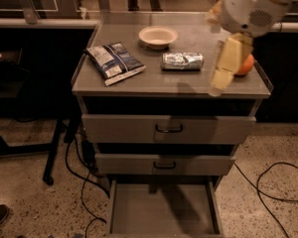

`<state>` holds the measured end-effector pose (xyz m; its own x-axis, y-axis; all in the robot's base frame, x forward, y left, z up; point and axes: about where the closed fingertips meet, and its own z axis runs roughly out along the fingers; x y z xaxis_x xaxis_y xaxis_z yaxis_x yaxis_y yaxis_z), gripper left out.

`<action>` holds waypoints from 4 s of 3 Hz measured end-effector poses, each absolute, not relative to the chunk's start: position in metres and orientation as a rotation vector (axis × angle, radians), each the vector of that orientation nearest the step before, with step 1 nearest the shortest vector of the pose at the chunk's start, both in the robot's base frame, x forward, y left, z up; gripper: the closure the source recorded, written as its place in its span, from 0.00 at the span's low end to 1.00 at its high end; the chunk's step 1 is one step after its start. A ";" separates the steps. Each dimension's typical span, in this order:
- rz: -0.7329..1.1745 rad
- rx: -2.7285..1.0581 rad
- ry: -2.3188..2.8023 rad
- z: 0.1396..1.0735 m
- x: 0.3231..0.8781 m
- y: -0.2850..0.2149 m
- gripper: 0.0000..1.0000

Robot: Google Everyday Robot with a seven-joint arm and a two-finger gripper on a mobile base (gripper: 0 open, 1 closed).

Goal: Place blue chip bag into bottom drawer

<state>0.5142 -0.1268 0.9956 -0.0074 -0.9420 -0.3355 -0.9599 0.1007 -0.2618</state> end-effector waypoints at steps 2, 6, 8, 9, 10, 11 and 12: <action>0.108 -1.928 1.856 1.002 0.542 -0.077 0.00; 0.116 -2.172 1.677 0.968 0.637 0.026 0.00; 0.015 -2.241 1.622 0.934 0.730 0.078 0.00; -0.002 -2.207 1.604 0.935 0.740 0.084 0.00; 0.011 -2.234 1.622 0.903 0.749 0.084 0.00; 0.031 -2.260 1.649 0.871 0.758 0.080 0.00; 0.045 -2.281 1.665 0.850 0.764 0.078 0.00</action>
Offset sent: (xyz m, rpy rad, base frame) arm 0.0218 0.0384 0.0038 0.0217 0.0023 0.0798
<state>0.7636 0.0781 0.8497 0.3220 -0.9233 -0.2092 -0.9333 -0.2725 -0.2339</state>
